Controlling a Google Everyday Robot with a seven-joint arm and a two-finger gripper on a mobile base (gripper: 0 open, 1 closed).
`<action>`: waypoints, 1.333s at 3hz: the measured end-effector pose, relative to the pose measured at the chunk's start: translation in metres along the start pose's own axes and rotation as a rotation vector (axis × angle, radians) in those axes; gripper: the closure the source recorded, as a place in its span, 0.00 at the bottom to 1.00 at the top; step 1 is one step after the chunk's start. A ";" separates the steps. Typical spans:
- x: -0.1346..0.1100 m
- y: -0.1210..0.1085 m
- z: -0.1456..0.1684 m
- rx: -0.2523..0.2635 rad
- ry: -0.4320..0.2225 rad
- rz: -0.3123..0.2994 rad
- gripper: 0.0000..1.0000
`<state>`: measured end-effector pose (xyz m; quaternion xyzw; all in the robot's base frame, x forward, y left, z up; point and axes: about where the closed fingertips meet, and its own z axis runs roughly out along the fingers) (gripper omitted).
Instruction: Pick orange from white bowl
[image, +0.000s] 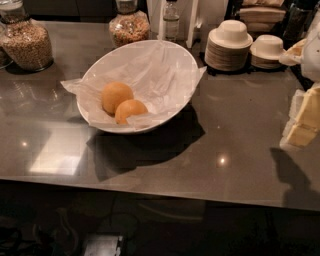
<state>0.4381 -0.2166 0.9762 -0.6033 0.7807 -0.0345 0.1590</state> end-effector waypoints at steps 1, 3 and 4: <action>0.000 0.000 0.000 0.000 0.000 0.000 0.00; -0.042 -0.027 0.013 -0.030 -0.198 0.073 0.00; -0.074 -0.058 0.022 -0.050 -0.303 0.185 0.00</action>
Offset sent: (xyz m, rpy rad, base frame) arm 0.0239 0.0230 -0.0005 0.1716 -0.0123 -0.0170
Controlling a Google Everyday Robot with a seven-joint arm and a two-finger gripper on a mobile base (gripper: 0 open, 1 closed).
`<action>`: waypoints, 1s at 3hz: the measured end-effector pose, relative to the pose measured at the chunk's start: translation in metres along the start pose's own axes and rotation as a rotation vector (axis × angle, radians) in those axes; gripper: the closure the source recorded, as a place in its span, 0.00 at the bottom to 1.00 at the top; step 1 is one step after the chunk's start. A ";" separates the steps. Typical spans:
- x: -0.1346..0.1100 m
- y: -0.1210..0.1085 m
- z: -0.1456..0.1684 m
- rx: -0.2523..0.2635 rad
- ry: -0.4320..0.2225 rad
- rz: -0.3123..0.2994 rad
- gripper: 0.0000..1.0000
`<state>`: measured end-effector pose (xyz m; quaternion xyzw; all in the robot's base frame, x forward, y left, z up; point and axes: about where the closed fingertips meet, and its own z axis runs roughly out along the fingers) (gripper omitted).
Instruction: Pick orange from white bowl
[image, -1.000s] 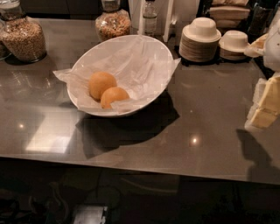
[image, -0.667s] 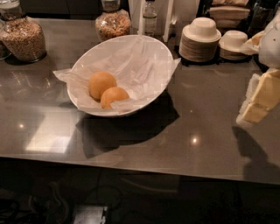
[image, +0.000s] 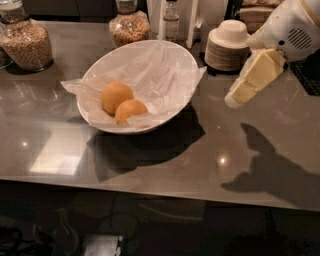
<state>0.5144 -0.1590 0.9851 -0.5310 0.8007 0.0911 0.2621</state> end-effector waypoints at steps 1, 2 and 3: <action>-0.003 -0.001 0.001 -0.001 -0.008 0.044 0.00; -0.003 -0.001 0.001 -0.001 -0.008 0.044 0.00; -0.026 0.012 -0.009 -0.014 -0.063 0.055 0.00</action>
Offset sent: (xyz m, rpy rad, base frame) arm 0.0022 0.0023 0.0011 0.0215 0.0162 -0.0358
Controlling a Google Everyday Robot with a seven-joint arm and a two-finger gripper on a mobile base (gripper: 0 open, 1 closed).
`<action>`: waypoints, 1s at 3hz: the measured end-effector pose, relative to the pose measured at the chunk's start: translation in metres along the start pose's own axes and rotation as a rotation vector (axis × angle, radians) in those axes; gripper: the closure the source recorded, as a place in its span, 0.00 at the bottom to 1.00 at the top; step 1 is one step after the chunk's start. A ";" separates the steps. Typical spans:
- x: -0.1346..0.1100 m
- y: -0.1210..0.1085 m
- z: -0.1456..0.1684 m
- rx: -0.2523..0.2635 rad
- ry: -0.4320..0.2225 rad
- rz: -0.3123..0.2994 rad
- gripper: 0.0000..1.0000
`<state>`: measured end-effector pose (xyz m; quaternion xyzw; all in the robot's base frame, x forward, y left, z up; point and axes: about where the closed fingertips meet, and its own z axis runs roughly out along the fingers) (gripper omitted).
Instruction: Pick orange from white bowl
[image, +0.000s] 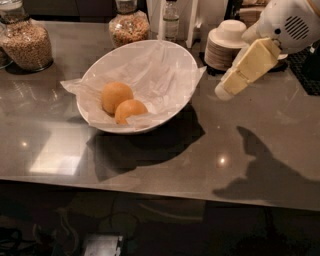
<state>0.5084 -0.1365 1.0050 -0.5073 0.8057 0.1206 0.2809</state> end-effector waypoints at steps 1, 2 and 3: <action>-0.057 0.035 -0.018 -0.051 -0.051 0.049 0.00; -0.089 0.055 -0.022 -0.073 -0.062 0.097 0.00; -0.121 0.077 -0.009 -0.066 -0.087 0.155 0.00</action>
Offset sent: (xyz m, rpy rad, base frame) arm -0.0343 0.1159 0.0841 0.1466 0.1313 -0.0620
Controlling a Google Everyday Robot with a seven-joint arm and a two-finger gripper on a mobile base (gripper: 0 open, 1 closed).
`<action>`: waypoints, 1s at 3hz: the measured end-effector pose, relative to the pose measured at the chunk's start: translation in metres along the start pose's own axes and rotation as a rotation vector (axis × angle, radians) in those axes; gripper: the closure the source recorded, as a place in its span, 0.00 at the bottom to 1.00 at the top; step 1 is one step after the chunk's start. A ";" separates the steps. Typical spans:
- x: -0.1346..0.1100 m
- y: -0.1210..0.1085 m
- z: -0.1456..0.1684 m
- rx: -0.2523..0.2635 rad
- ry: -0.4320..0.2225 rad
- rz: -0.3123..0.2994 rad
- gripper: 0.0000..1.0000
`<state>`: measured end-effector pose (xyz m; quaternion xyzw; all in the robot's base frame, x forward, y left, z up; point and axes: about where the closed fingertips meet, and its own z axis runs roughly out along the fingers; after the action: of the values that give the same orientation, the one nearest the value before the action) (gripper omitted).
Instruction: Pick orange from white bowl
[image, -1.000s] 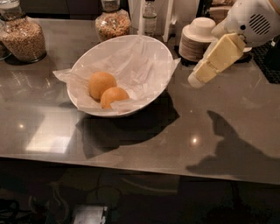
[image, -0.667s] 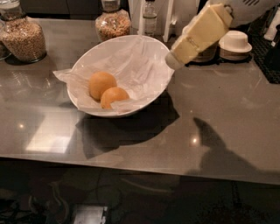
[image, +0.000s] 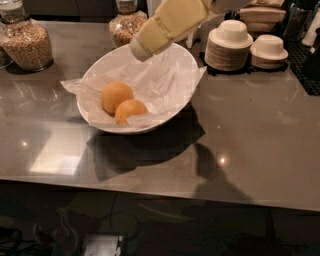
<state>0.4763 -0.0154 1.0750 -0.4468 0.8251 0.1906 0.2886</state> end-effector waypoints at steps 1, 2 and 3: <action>-0.015 0.021 0.029 0.023 -0.053 0.064 0.00; -0.026 0.040 0.062 0.033 -0.103 0.093 0.00; -0.052 0.028 0.124 0.082 -0.129 0.133 0.00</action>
Offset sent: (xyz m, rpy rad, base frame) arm 0.0029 0.1141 -0.0655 0.1552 -0.0184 -0.1380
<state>0.5126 0.1025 1.0159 -0.3655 0.8399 0.2038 0.3457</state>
